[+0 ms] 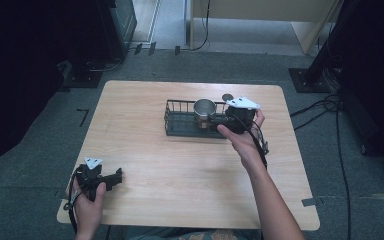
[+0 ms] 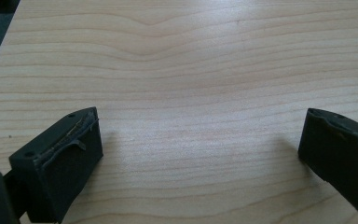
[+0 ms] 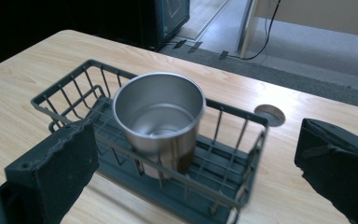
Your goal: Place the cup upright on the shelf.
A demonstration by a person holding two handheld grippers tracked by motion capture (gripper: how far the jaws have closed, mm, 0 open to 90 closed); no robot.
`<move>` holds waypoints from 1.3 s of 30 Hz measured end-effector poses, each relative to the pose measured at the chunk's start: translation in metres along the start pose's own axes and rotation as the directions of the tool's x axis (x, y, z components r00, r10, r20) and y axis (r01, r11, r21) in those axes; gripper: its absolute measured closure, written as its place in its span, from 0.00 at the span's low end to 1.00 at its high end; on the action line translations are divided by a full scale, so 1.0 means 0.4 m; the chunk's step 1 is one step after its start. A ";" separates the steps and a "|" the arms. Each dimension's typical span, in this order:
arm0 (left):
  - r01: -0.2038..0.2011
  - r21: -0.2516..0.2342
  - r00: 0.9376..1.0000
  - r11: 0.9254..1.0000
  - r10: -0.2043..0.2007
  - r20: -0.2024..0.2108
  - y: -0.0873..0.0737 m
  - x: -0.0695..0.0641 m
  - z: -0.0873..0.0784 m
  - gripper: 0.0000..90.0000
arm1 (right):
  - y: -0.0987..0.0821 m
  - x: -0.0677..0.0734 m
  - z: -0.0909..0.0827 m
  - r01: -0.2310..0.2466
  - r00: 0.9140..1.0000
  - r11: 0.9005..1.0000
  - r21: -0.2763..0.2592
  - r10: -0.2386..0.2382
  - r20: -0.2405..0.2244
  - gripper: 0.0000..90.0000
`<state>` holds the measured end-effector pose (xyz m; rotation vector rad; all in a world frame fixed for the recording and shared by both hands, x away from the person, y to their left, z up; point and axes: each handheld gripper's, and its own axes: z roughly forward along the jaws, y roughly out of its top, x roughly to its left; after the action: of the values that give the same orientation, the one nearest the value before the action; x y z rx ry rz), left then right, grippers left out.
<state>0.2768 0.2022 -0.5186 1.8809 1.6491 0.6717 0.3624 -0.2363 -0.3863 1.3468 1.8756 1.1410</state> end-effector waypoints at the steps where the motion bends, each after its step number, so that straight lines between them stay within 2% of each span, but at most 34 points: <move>1: 0.000 0.001 1.000 1.000 0.000 0.000 0.000 0.000 0.000 0.00 | -0.005 -0.005 -0.008 -0.002 1.000 1.000 -0.004 0.002 0.000 0.00; 10: 0.001 0.000 1.000 1.000 -0.001 0.001 0.000 0.000 0.000 0.00 | -0.059 -0.029 -0.066 0.000 1.000 1.000 -0.010 0.000 0.021 0.00; 20: 0.000 0.000 1.000 1.000 0.000 0.001 0.000 0.000 0.000 0.00 | -0.140 -0.078 -0.117 -0.039 0.998 0.999 -0.003 0.039 0.053 0.00; 39: 0.000 0.000 1.000 1.000 0.000 0.001 0.000 0.000 0.000 0.00 | -0.284 -0.167 -0.172 -0.105 0.986 0.993 0.046 0.098 0.137 0.00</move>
<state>0.2768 0.2023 -0.5186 1.8814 1.6486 0.6712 0.2760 -0.3358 -0.4549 1.5259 1.7698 1.0286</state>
